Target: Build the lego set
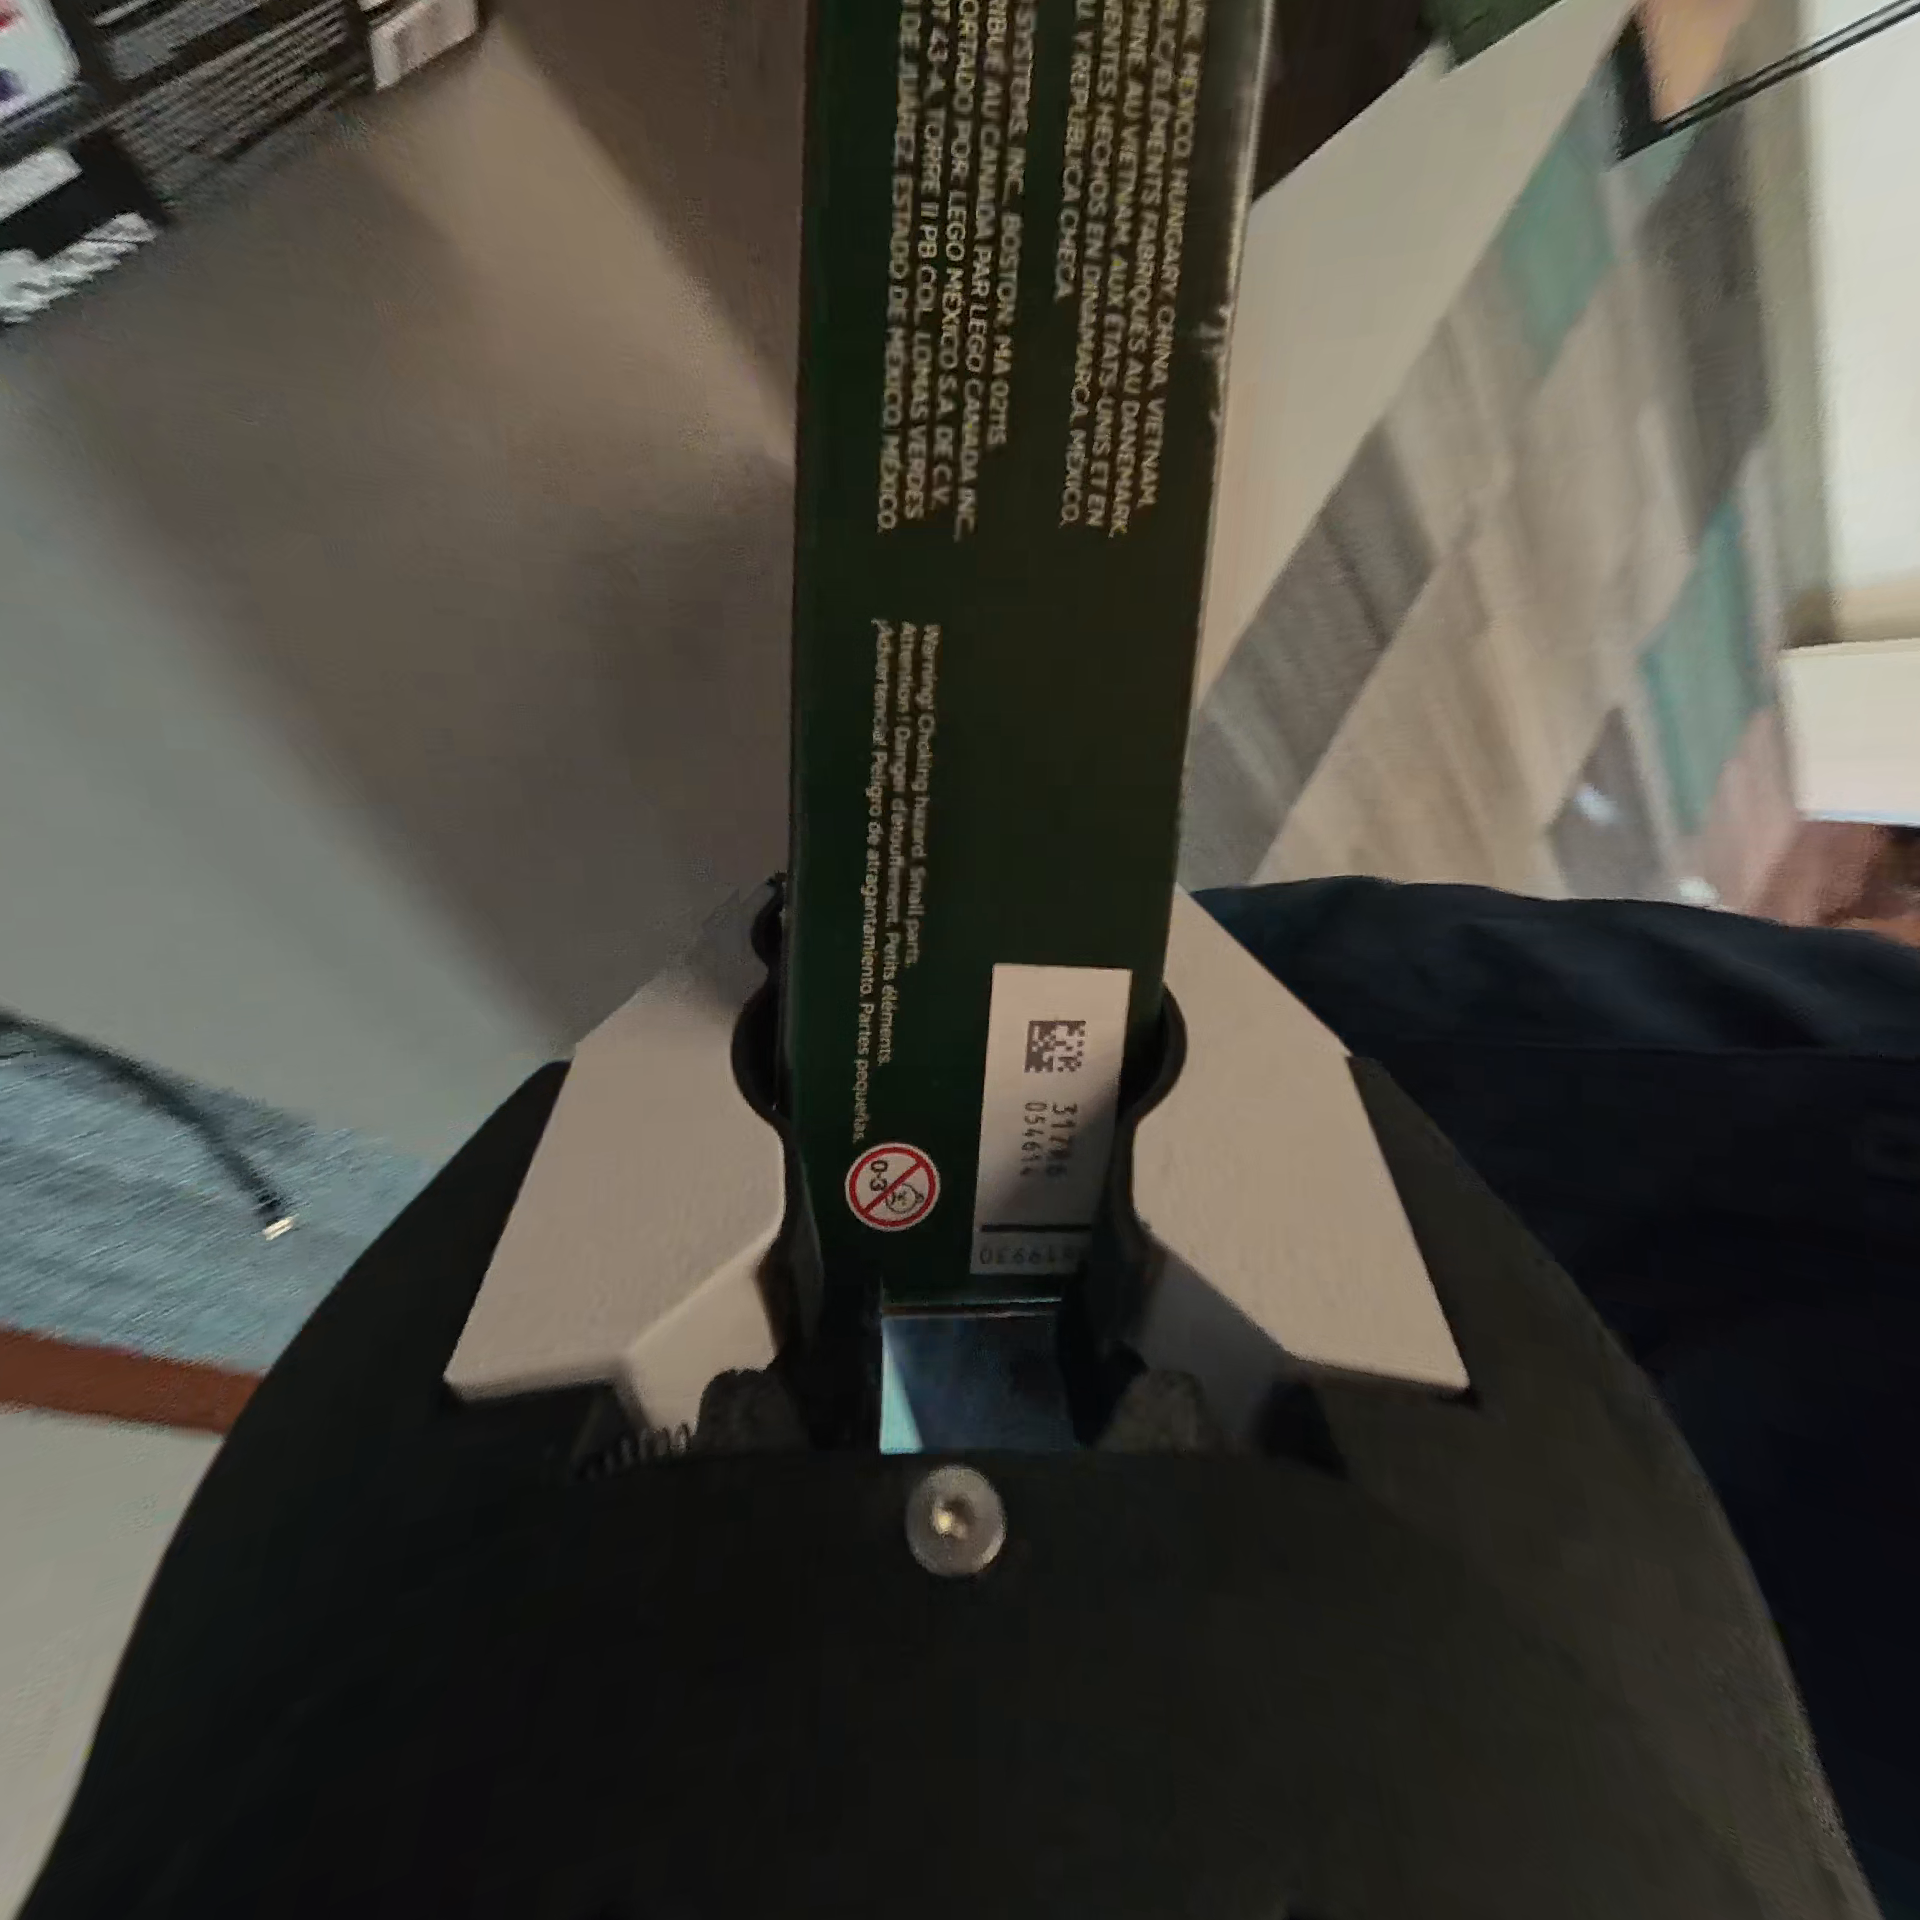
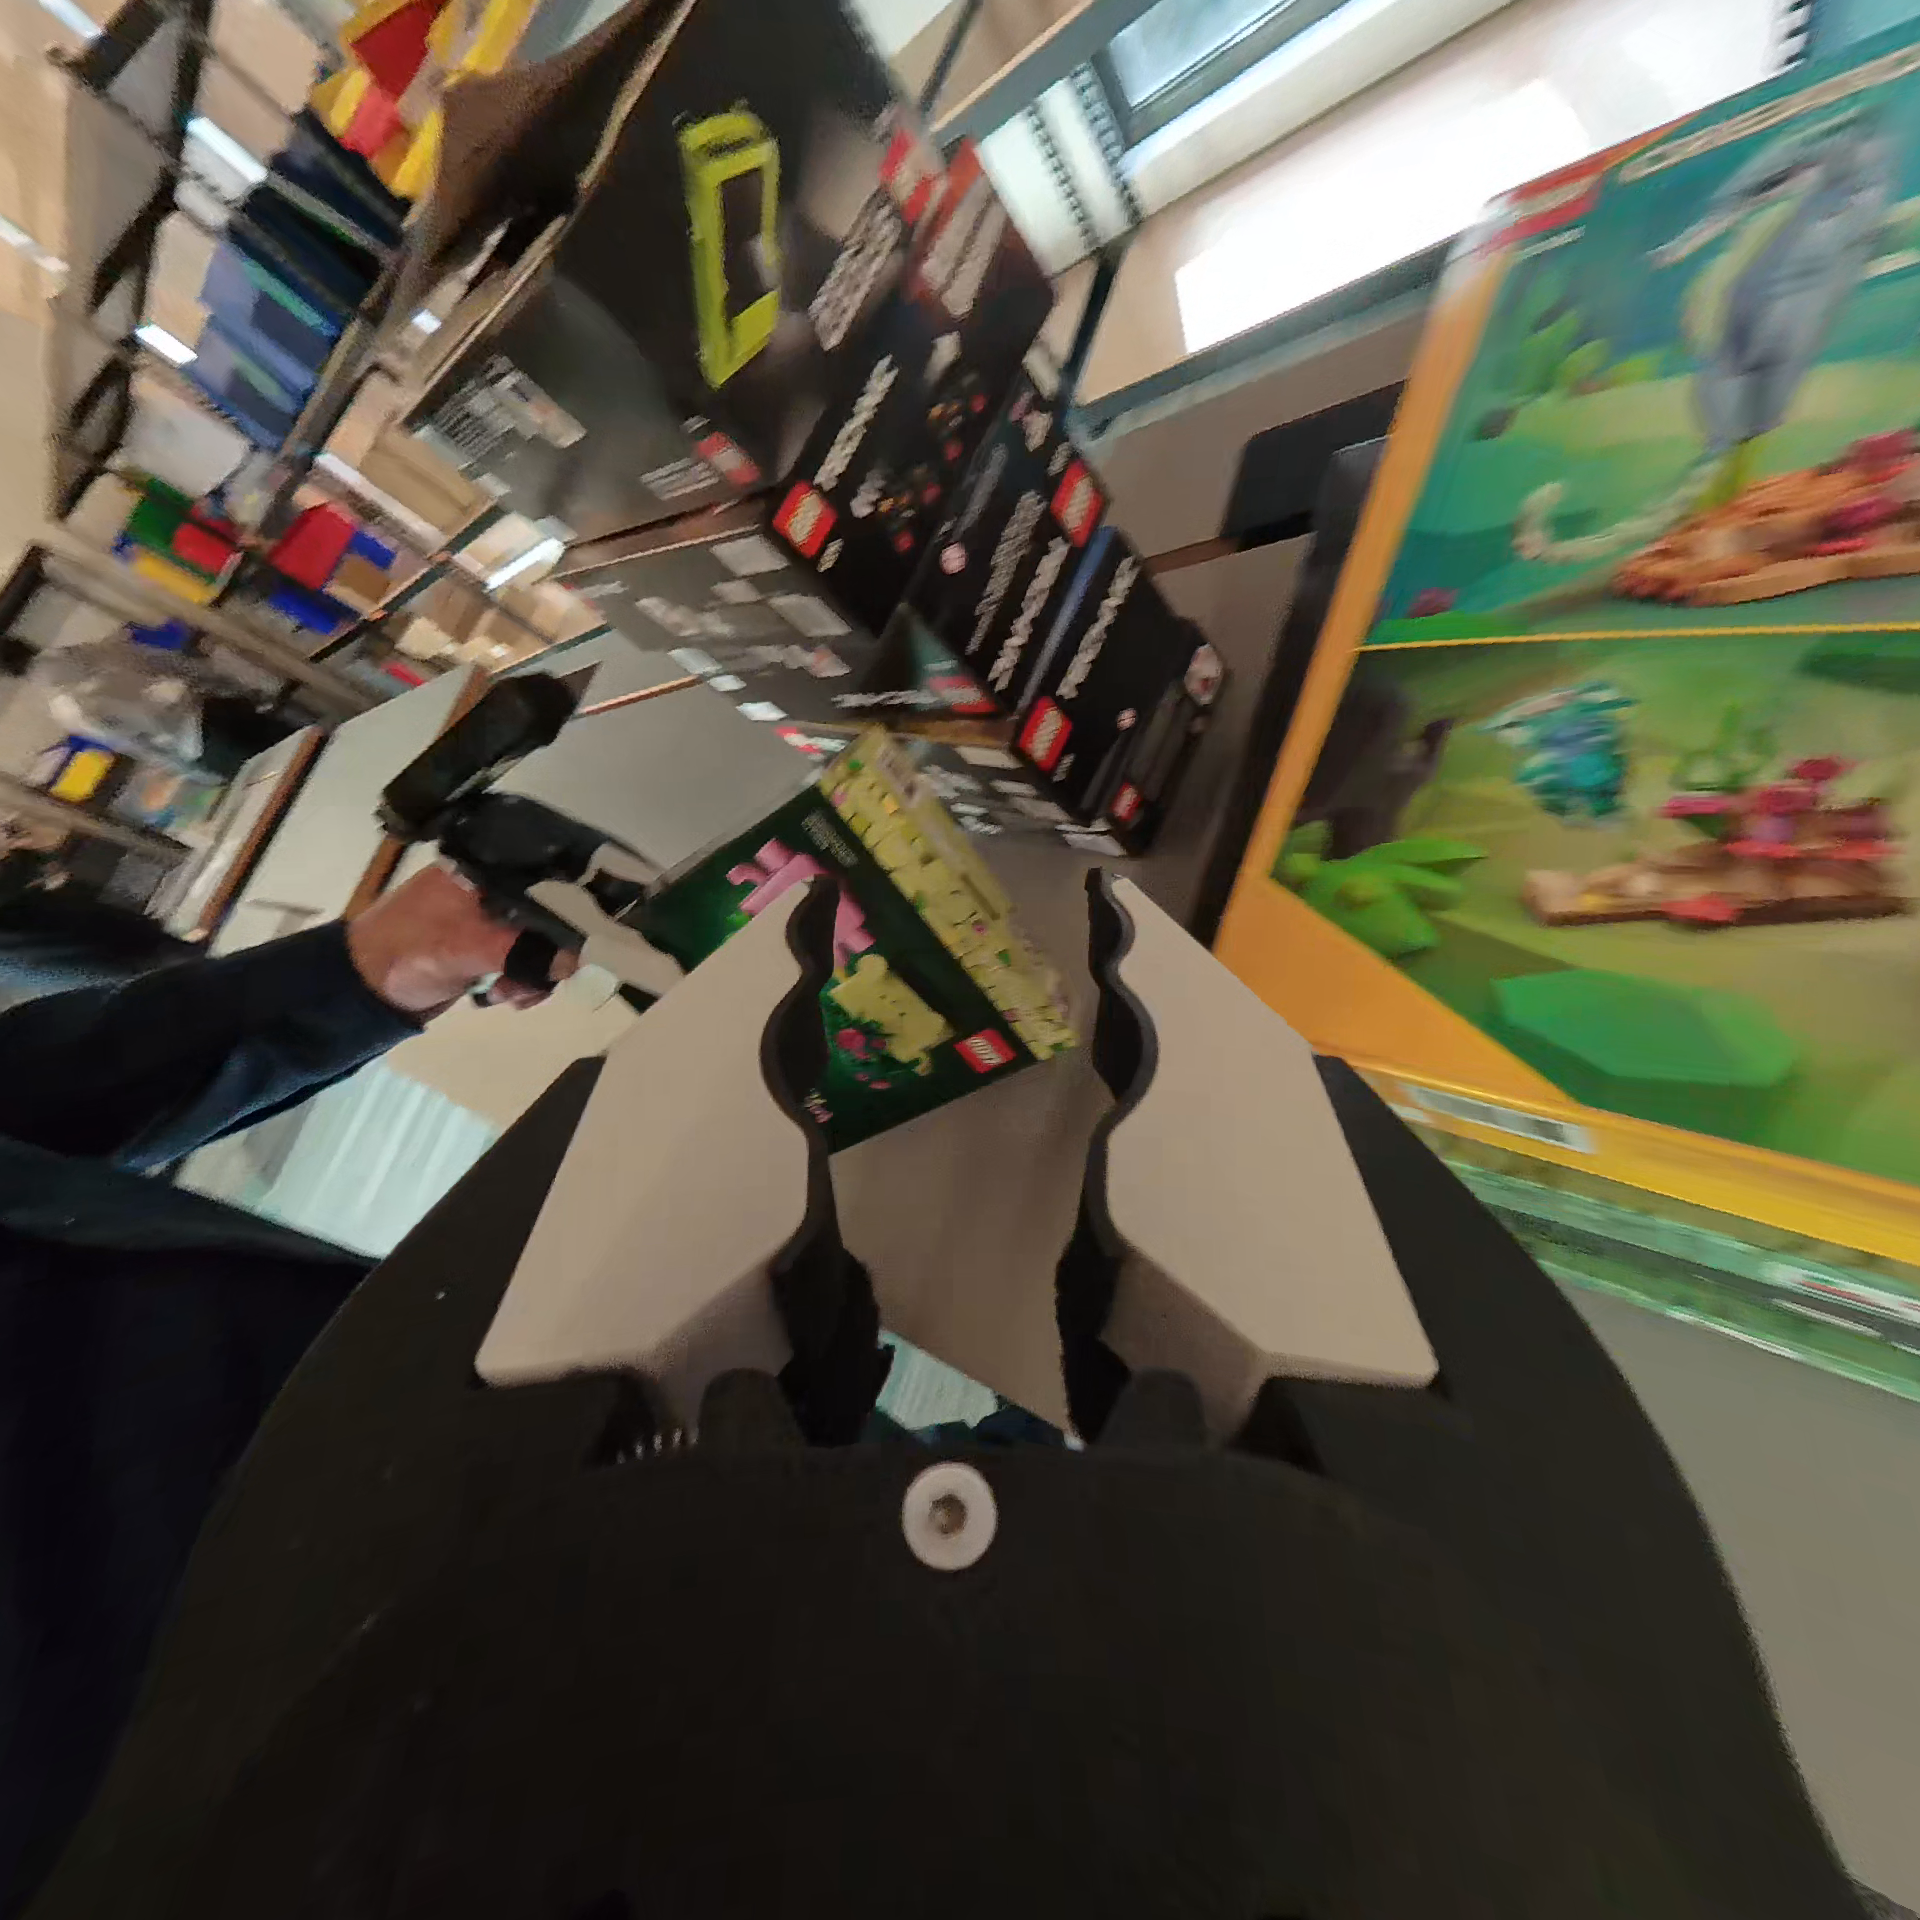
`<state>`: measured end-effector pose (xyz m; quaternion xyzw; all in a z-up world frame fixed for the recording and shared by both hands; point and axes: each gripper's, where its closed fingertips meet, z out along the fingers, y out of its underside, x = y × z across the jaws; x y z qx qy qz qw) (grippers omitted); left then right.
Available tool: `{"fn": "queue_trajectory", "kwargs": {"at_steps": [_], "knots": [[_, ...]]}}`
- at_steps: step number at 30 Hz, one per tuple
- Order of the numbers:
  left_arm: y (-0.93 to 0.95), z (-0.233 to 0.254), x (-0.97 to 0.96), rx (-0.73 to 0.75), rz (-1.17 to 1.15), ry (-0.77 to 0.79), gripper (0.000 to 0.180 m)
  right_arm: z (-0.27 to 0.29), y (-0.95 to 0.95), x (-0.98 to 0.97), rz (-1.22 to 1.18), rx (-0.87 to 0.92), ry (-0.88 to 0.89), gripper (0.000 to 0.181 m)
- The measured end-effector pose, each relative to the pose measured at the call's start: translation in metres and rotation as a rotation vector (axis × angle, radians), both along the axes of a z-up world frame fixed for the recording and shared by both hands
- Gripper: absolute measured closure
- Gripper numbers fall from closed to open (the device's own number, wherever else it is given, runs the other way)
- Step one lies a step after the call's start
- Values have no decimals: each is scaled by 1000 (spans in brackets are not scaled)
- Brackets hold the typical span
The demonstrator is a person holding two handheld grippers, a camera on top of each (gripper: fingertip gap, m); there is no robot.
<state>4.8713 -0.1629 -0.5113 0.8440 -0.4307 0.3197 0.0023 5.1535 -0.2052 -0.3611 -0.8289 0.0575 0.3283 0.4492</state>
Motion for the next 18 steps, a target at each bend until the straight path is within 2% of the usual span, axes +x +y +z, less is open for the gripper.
{"fn": "queue_trajectory", "kwargs": {"at_steps": [2,6,13,16,18], "knots": [[-9,19,13,-69,23,-100,119,-3,-2,-17,60,-11,15,129],[-18,70,36,-155,23,-309,120,-5,-5,-39,129,-15,81,110],[-31,158,68,-225,-23,-621,120,3,-6,-51,171,-7,365,80],[-46,190,80,-276,-97,-736,120,45,-13,-67,305,114,630,84],[-57,202,90,-292,-150,-777,119,79,-21,-74,393,229,745,108]]}}
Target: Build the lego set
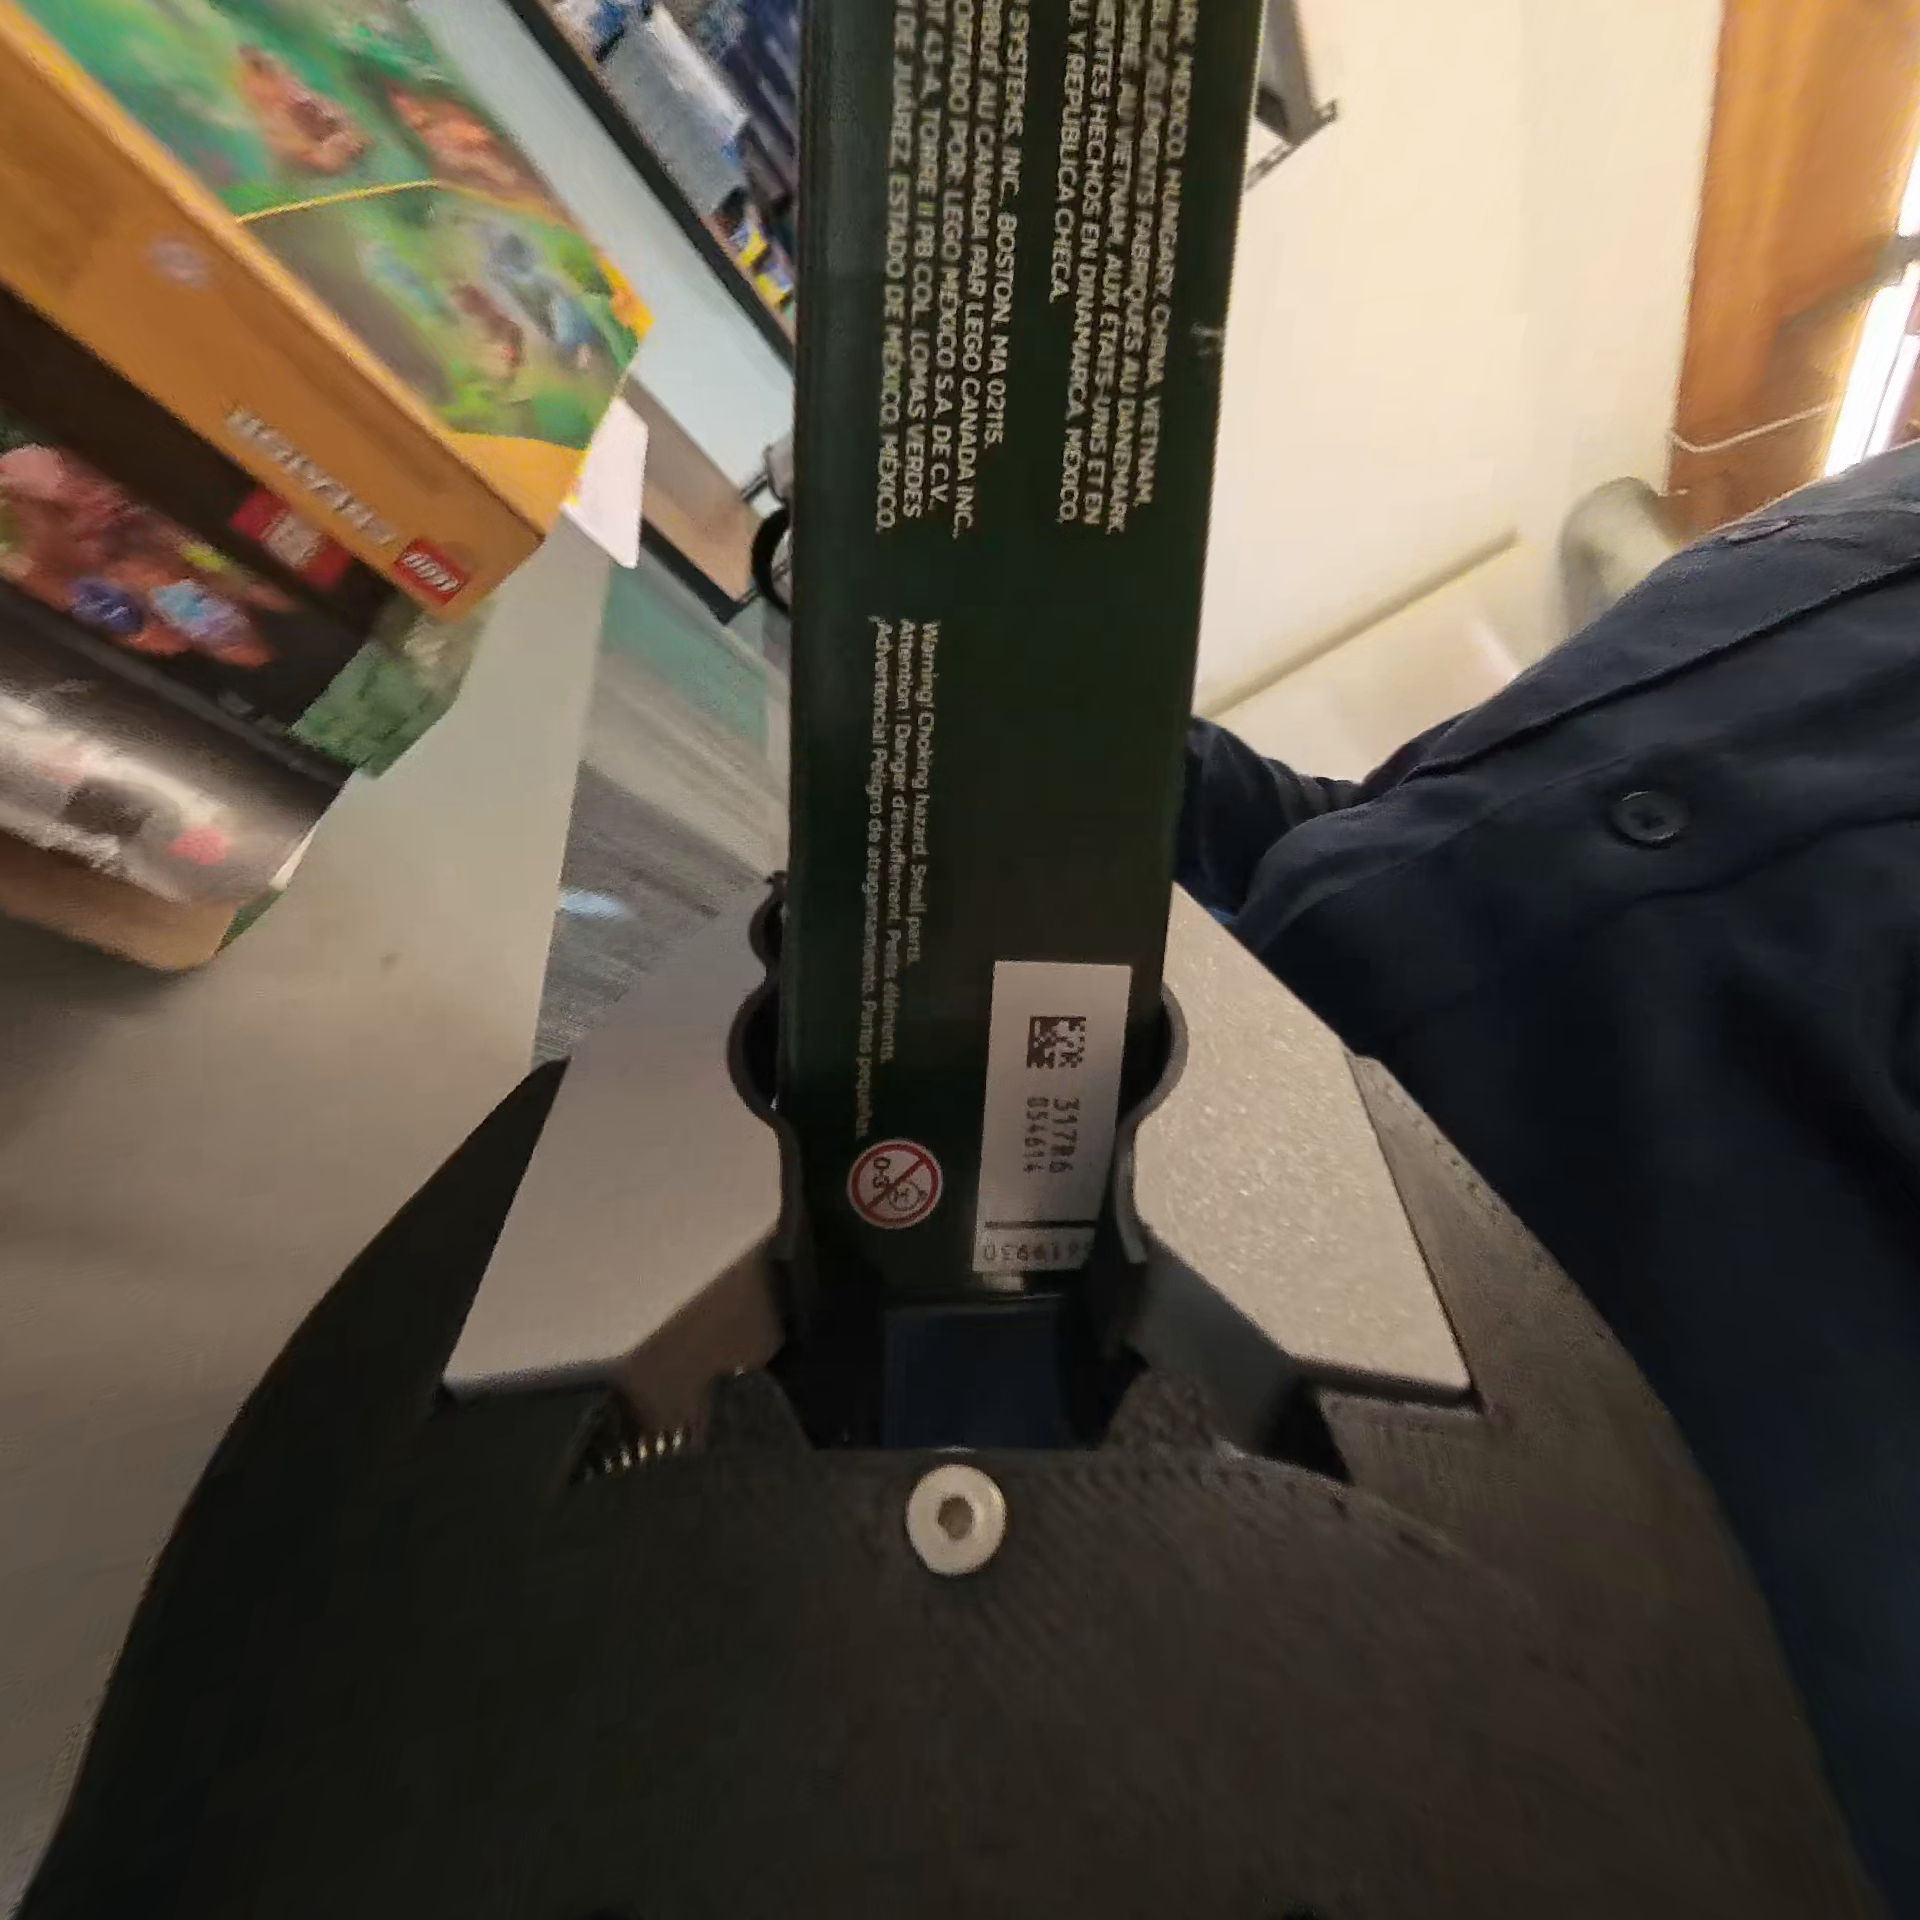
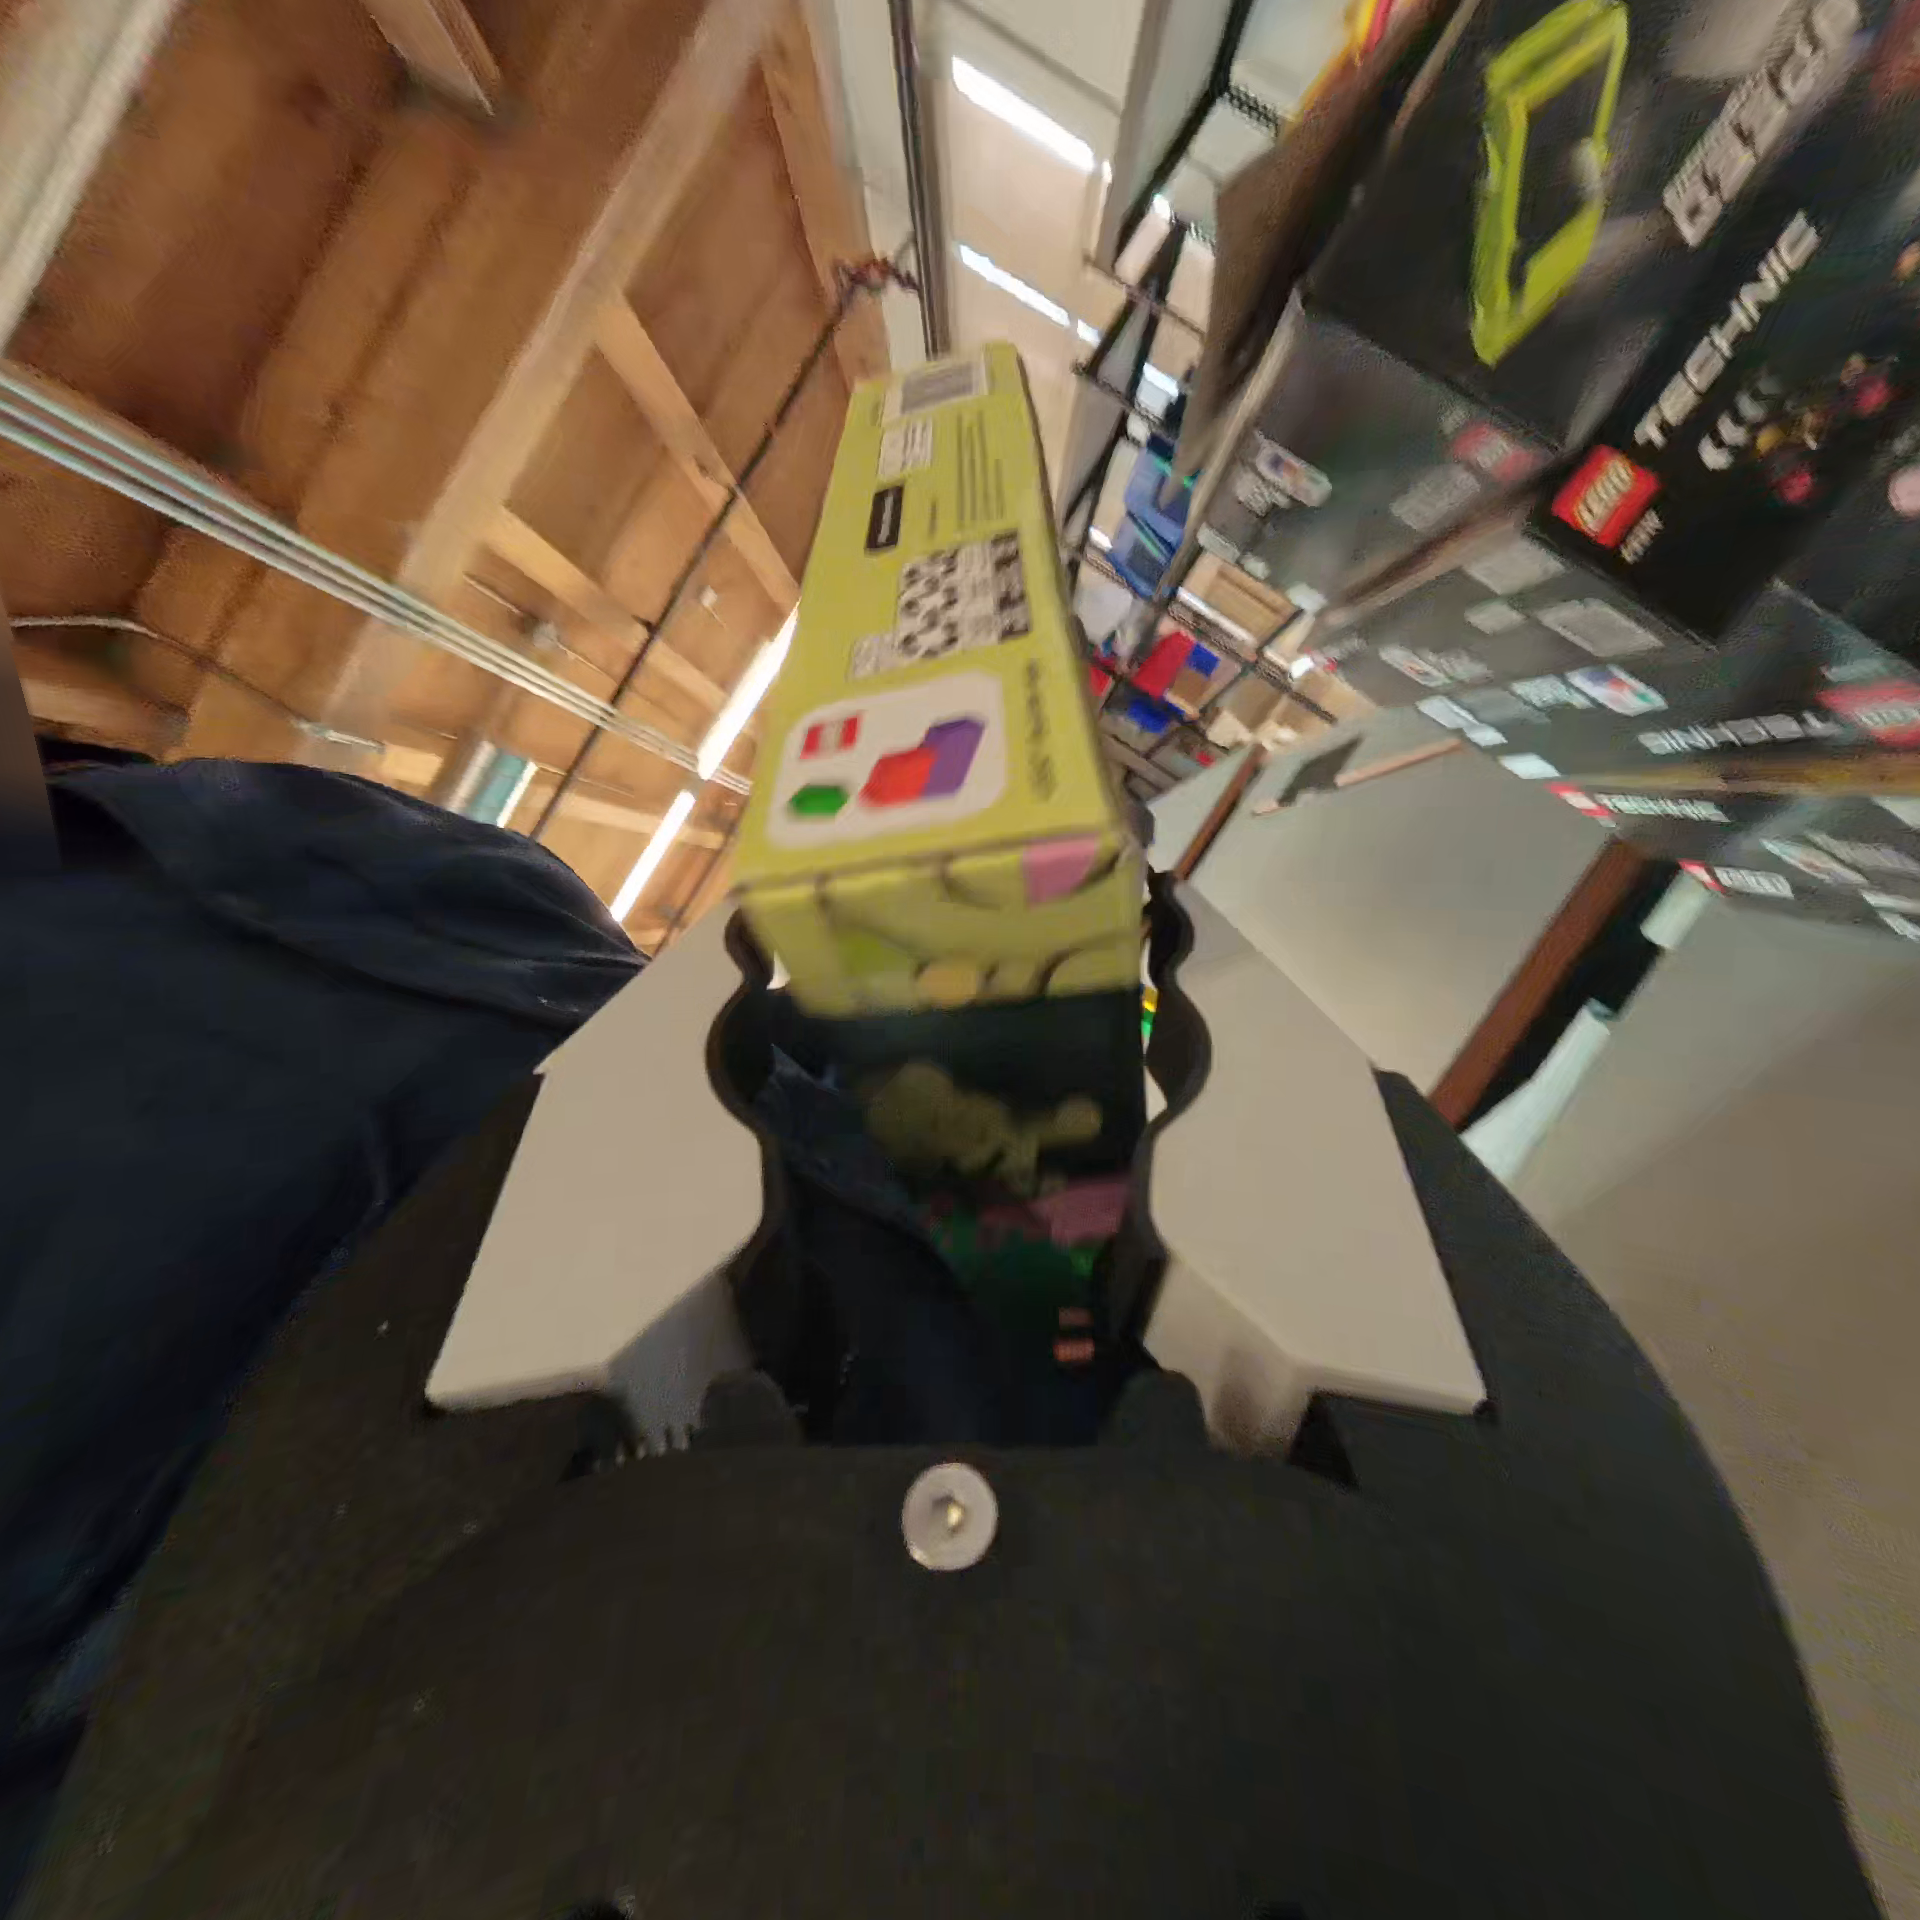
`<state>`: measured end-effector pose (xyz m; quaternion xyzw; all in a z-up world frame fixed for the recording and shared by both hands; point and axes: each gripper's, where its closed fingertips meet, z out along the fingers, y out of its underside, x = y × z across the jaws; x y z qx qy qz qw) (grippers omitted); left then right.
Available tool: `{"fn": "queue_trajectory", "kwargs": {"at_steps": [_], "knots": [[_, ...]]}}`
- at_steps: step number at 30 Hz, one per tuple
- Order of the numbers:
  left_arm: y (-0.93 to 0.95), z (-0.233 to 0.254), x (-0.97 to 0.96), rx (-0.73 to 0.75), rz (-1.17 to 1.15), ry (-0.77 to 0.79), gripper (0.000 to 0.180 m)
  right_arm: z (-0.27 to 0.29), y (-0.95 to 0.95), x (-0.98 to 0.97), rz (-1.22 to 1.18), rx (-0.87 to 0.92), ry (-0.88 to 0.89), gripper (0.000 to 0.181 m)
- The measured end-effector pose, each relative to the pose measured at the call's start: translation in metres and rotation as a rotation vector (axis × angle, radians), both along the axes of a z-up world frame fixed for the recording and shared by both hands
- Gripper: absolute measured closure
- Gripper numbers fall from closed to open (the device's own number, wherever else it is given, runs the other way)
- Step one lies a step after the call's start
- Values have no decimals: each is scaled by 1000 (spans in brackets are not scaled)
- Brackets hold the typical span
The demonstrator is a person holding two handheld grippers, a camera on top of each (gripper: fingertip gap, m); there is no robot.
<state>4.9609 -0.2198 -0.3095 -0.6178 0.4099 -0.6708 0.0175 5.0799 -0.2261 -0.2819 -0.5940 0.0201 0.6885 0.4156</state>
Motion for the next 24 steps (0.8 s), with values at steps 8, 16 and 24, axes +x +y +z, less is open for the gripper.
{"fn": "queue_trajectory", "kwargs": {"at_steps": [8,16,24], "knots": [[-12,12,39,-20,-46,-89,115,38,-1,29,-101,120,-147,120],[5,-1,95,-109,18,-27,95,90,18,89,-228,155,-455,123],[-6,-12,92,-129,-4,10,101,125,51,176,-496,171,-842,124]]}}
